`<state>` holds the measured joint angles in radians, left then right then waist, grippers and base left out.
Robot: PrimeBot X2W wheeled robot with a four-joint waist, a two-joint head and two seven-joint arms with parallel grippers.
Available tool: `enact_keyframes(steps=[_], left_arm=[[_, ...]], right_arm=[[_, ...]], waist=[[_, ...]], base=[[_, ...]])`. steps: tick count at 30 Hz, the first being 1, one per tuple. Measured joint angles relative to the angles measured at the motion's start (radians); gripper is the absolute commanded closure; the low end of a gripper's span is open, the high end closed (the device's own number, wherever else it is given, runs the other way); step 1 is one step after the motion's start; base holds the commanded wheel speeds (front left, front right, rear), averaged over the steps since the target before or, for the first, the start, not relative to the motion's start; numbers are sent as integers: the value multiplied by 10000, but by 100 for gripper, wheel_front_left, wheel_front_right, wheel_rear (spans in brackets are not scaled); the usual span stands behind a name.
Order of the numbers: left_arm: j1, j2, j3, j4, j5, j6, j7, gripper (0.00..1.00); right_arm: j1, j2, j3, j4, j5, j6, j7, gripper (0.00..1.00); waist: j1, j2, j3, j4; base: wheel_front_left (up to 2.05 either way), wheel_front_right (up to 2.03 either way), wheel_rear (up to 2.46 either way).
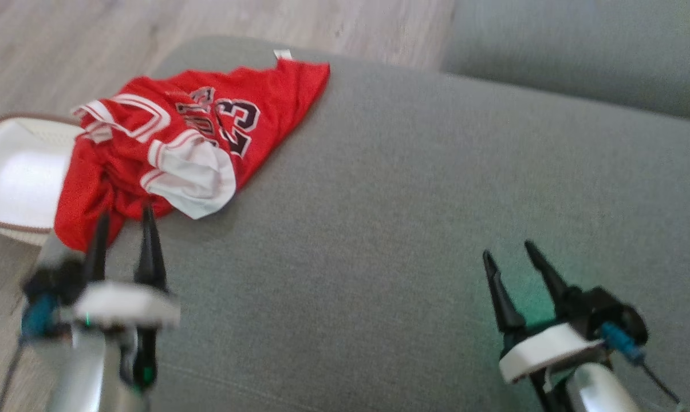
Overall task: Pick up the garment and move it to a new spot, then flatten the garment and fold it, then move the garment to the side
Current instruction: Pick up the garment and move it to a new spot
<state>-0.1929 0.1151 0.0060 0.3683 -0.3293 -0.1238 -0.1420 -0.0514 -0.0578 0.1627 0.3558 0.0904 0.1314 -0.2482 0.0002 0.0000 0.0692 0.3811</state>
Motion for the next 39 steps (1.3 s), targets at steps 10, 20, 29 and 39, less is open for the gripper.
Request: enact_keyframes(steps=[10, 20, 29, 39], left_arm=[[-3517, 67, -48, 1383, -644, 422, 1992, 0], [-5045, 84, -75, 4681, -286, 1168, 1659, 0], [-5490, 332, -347, 6798, -63, 1043, 1127, 100], [-6258, 1024, -144, 7227, -257, 629, -46, 100]], right_arm=[[-1014, -767, 182, -293, -219, 0, -15, 0], [-1018, -1369, 550, -510, -305, 0, -15, 0], [-668, -1613, 756, -614, -268, 0, -23, 0], [-593, -1356, 897, -531, -15, 0, -23, 0]], waist=[[2, 0, 1906, -449], [0, 0, 2606, -1104], [-3, 0, 2286, -1351], [-2, 0, 1697, -1572]], base=[[0, 0, 0], [0, 0, 0], [0, 0, 0], [0, 0, 0]])
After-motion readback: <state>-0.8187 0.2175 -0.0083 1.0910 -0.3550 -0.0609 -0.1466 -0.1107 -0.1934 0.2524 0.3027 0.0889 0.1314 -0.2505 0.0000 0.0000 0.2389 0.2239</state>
